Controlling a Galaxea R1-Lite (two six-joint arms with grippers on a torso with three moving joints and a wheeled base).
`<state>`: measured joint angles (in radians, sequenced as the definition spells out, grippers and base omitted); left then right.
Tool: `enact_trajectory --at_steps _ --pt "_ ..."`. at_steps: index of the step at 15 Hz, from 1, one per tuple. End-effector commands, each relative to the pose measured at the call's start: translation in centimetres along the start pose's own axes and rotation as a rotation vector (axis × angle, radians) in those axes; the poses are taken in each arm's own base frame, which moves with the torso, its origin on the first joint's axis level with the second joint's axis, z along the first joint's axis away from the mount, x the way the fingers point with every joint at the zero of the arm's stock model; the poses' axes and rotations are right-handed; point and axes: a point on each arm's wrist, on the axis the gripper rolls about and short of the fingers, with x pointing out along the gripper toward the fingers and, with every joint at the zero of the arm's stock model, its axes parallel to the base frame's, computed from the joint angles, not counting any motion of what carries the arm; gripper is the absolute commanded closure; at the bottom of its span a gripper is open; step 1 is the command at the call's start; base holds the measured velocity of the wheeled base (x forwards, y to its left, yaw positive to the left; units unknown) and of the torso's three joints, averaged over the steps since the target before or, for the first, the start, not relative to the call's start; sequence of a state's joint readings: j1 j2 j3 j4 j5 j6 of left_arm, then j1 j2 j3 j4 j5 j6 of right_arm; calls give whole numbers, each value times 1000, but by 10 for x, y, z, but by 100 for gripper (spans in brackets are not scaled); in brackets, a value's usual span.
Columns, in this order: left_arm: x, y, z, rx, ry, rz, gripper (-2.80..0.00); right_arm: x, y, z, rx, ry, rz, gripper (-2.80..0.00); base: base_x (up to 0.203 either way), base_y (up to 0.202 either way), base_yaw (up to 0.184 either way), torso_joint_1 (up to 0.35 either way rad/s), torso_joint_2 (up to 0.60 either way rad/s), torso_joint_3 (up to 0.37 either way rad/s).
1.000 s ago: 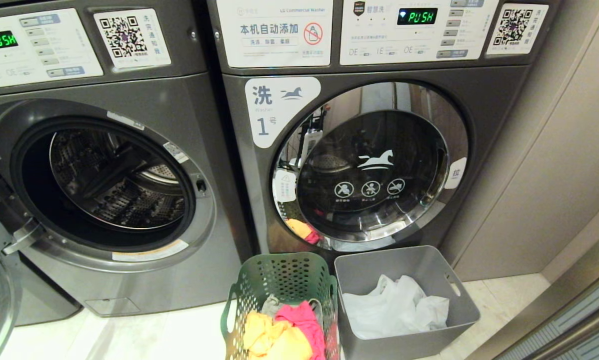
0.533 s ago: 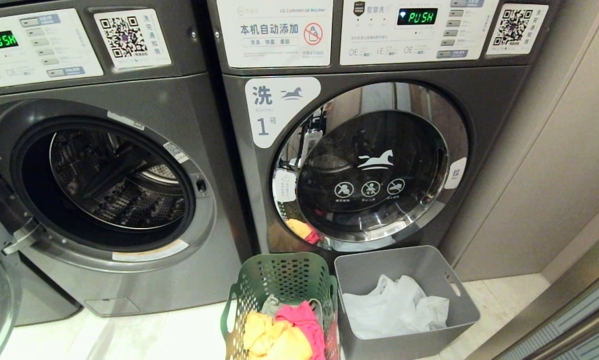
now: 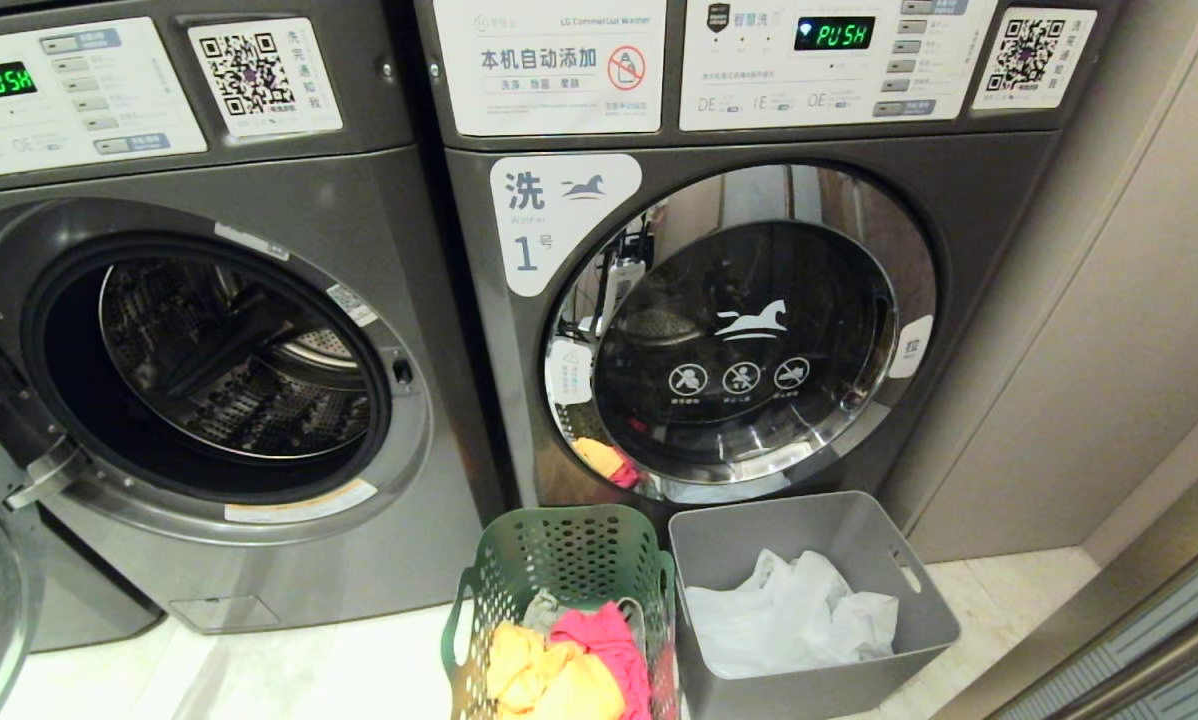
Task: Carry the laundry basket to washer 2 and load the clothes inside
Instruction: Open the lid of the washing machine
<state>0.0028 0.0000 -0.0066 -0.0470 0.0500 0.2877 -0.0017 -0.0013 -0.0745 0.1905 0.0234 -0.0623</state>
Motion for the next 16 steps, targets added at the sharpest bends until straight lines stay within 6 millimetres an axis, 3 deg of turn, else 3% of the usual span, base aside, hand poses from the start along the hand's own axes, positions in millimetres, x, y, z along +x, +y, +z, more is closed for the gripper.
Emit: enact_trajectory --at_steps 1,16 --pt "0 0 0 12 1 -2 0 0 0 0 4 3 0 0 0 0 0 0 0 0" --pt "0 -1 -1 39 -1 -13 0 0 0 0 3 2 -2 0 0 0 0 0 0 0"
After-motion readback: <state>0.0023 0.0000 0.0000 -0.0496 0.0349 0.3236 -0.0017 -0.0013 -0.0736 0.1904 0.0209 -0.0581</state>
